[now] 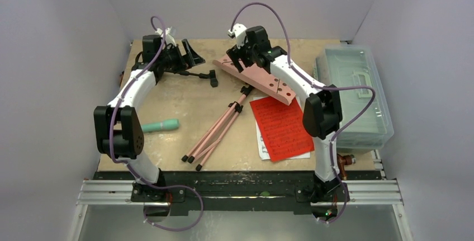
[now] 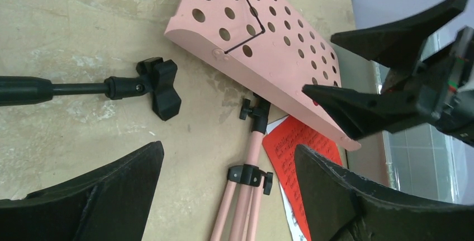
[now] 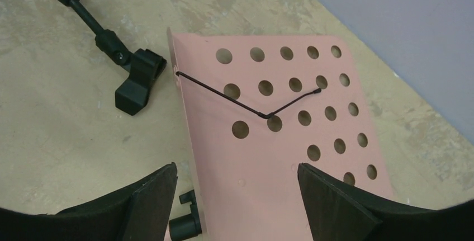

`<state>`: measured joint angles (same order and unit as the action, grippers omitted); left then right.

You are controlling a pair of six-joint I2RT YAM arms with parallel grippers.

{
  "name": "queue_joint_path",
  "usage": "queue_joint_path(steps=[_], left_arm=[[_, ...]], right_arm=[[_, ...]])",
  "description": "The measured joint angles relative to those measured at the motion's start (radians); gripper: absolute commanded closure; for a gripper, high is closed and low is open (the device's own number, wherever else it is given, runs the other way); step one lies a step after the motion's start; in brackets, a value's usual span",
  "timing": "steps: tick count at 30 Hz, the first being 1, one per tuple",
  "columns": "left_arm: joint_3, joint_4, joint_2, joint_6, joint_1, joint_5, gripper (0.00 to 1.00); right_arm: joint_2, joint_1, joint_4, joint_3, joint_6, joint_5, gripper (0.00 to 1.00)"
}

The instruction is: Set up the instrument practice props

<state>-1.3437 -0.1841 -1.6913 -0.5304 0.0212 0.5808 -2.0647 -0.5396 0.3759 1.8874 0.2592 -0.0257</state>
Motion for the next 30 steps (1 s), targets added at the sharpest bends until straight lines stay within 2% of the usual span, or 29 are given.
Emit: queue_joint_path(steps=[3, 4, 11, 13, 17, 18, 24, 30], left_arm=[[0.001, -0.006, 0.0, 0.005, 0.018, -0.002, 0.13], [0.001, -0.005, 0.0, 0.005, 0.022, -0.002, 0.13], [0.014, -0.006, 0.0, 0.005, 0.027, -0.001, 0.13], [0.016, -0.005, 0.0, 0.005, 0.027, -0.001, 0.13], [0.017, -0.004, 0.0, 0.002, 0.027, 0.004, 0.14], [0.017, -0.004, 0.0, 0.001, 0.027, 0.006, 0.14], [0.023, 0.01, 0.0, -0.005, 0.027, 0.019, 0.14], [0.029, 0.011, 0.0, -0.008, 0.016, 0.024, 0.15]], right_arm=[[-0.052, 0.015, 0.07, 0.063, -0.011, -0.021, 0.43], [-0.068, 0.017, 0.092, 0.077, -0.013, -0.031, 0.46], [-0.172, 0.019, 0.185, 0.141, -0.004, -0.109, 0.47], [-0.185, 0.019, 0.201, 0.141, -0.002, -0.121, 0.51], [-0.189, 0.018, 0.2, 0.127, 0.013, -0.124, 0.66], [-0.188, 0.018, 0.19, 0.118, 0.019, -0.122, 0.75], [-0.137, -0.014, 0.037, -0.06, 0.124, -0.074, 1.0], [-0.078, -0.046, -0.066, -0.174, 0.196, 0.004, 1.0]])
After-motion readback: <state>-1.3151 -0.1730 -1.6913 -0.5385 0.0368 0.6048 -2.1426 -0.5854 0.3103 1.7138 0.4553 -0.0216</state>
